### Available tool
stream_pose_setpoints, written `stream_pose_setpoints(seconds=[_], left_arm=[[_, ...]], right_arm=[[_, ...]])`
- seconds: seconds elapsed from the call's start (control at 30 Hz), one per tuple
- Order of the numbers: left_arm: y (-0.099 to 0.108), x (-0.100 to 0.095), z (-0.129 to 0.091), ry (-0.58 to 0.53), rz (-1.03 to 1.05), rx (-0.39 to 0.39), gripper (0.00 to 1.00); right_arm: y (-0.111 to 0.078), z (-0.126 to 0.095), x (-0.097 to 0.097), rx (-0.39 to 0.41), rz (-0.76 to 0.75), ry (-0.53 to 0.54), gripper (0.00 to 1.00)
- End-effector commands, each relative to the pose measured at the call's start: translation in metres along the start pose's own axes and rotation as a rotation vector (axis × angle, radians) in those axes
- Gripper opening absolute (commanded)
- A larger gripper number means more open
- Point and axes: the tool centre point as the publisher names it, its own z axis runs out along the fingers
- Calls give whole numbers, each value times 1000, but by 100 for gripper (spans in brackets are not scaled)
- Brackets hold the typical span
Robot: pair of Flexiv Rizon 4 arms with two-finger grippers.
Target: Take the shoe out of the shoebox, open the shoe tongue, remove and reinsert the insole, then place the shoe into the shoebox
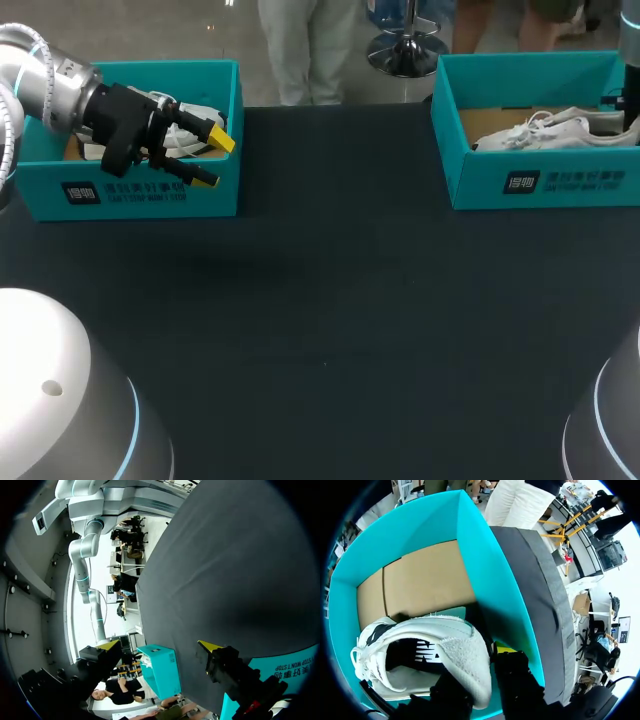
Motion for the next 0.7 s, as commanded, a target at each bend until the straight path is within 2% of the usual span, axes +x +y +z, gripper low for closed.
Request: stream_pose_setpoints(seconds=[0.03,0.4,0.6,0.63,0.67,0.7], left_arm=[[0,0,0,2,1,1,100],[0,0,0,2,1,1,100],[0,0,0,2,1,1,100],[0,0,0,2,1,1,100],[0,0,0,2,1,1,100],[0,0,0,2,1,1,100]], right_arm=[[4,7,2,8,6,4,0],[4,21,5,24,11,10,0],[3,22,5,32,14,4,0],[2,22,5,34,13,3,6],[1,22,6,35,13,3,19],[1,21,6,35,12,3,38]])
